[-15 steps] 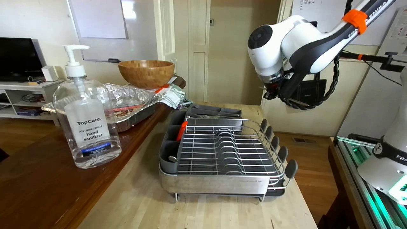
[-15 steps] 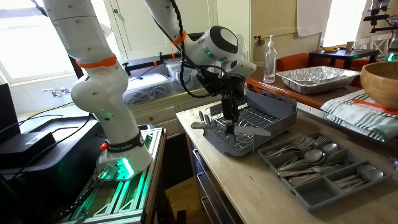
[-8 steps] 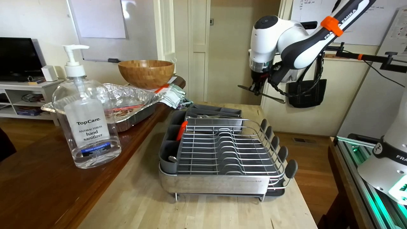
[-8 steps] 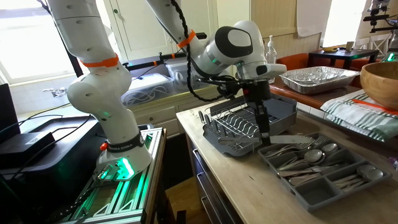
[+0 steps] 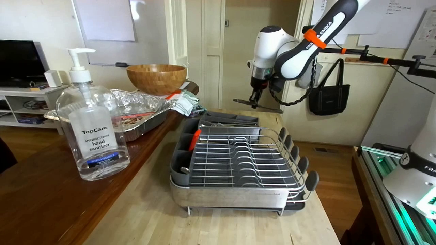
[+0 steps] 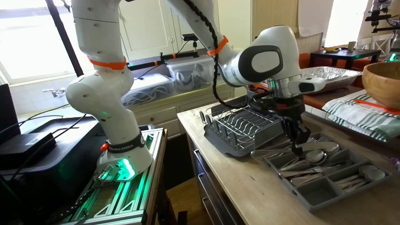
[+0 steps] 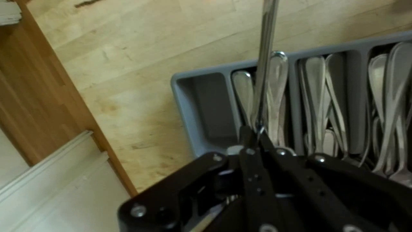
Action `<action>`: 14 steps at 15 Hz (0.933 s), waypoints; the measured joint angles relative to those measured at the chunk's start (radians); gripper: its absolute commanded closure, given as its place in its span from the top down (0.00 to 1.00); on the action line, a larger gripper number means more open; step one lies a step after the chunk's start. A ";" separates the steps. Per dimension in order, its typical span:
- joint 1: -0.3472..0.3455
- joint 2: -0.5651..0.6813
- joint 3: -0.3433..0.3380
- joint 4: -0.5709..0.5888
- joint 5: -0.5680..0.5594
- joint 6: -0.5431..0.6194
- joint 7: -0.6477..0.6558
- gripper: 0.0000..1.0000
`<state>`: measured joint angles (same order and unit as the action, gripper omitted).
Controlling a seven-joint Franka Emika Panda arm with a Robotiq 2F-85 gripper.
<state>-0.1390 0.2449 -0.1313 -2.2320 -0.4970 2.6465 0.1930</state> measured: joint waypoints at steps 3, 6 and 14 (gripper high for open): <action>0.002 0.110 0.037 0.094 0.130 0.000 -0.150 0.03; 0.013 0.194 0.025 0.183 0.144 -0.009 -0.157 0.01; -0.091 0.222 0.150 0.190 0.370 0.027 -0.521 0.01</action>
<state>-0.2303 0.4673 0.0189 -2.0421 -0.1274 2.6739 -0.3281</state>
